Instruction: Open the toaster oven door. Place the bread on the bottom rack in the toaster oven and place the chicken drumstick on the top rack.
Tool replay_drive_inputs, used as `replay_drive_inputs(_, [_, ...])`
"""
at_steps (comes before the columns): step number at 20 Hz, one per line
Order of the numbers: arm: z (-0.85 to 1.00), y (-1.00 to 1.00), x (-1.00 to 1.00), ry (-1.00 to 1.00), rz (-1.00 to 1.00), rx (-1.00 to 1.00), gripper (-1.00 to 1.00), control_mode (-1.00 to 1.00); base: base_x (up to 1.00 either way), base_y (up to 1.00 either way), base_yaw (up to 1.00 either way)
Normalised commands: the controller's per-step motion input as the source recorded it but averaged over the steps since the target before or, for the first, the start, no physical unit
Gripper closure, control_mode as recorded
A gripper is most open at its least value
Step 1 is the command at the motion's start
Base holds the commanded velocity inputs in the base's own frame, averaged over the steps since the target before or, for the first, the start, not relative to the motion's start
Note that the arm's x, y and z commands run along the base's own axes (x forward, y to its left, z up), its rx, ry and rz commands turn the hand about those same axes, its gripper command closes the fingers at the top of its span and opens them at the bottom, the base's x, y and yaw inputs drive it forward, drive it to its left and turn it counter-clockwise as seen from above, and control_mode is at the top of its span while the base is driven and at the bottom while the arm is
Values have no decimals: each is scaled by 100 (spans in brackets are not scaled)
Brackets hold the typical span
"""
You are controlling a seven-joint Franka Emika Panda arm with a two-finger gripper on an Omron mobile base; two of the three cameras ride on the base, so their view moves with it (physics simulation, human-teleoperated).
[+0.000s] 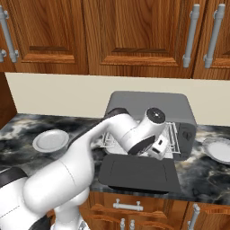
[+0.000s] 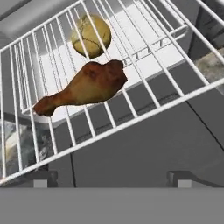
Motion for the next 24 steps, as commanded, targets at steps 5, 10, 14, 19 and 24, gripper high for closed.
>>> replay_drive_inputs(5, [-10,28,0,14,32,-9,-100,-100,0,0,0])
replay_drive_inputs(10, [-32,21,-1,0,20,-1,-100,-100,0,0,0])
replay_drive_inputs(14, [-26,12,3,-1,9,0,-100,-100,0,0,0])
replay_drive_inputs(19, [-17,6,7,0,5,0,-100,-100,0,0,0])
replay_drive_inputs(24, [-20,2,1,-1,-1,0,-100,-100,0,0,0])
